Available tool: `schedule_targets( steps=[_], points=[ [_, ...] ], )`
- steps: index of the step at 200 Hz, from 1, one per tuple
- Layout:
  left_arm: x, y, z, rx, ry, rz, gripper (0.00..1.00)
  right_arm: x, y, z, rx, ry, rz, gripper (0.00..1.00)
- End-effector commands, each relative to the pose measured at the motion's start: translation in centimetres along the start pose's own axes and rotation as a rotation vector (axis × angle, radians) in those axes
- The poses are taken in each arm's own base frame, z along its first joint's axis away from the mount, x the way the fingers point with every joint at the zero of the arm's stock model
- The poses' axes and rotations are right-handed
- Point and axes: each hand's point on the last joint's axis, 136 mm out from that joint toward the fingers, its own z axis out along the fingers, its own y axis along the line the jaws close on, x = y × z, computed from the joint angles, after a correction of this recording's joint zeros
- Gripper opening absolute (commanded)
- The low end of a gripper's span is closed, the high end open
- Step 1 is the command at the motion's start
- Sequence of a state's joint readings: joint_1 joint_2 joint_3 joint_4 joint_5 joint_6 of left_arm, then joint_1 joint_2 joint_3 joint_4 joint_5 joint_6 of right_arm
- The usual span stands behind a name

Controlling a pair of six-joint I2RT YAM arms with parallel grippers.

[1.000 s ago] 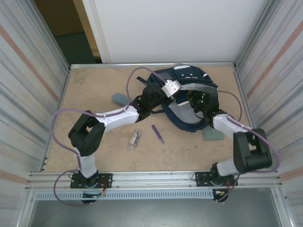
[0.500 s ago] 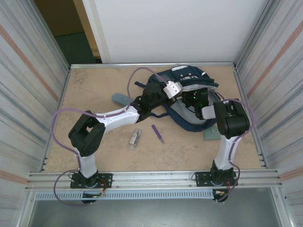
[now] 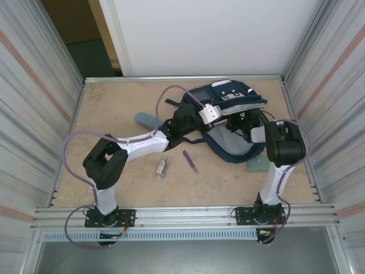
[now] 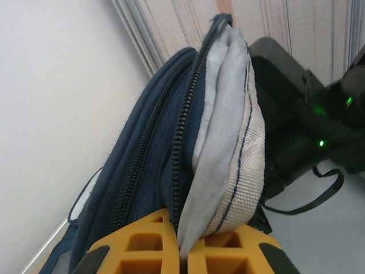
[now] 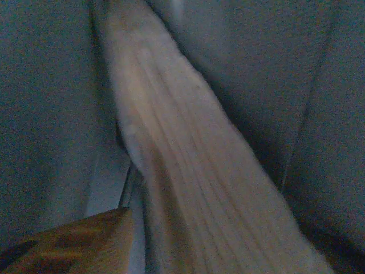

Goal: Pack the student bag

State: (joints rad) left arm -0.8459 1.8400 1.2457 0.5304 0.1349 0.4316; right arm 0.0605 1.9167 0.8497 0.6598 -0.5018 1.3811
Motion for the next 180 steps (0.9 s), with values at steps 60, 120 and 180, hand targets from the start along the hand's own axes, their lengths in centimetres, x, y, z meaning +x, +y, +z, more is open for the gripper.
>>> schedule_targets(
  steps=[60, 120, 180],
  points=[
    [0.2, 5.2, 0.0, -0.290, 0.053, 0.006, 0.00, -0.4, -1.2, -7.7, 0.151, -0.041, -0.189, 0.67],
    [1.6, 4.9, 0.6, -0.283, 0.084, -0.026, 0.04, 3.0, -0.9, -13.3, 0.184, -0.028, -0.341, 0.65],
    [3.0, 0.2, -2.0, -0.093, 0.183, -0.165, 0.39, 7.3, -1.6, -21.1, 0.280, -0.032, -0.508, 0.68]
  ],
)
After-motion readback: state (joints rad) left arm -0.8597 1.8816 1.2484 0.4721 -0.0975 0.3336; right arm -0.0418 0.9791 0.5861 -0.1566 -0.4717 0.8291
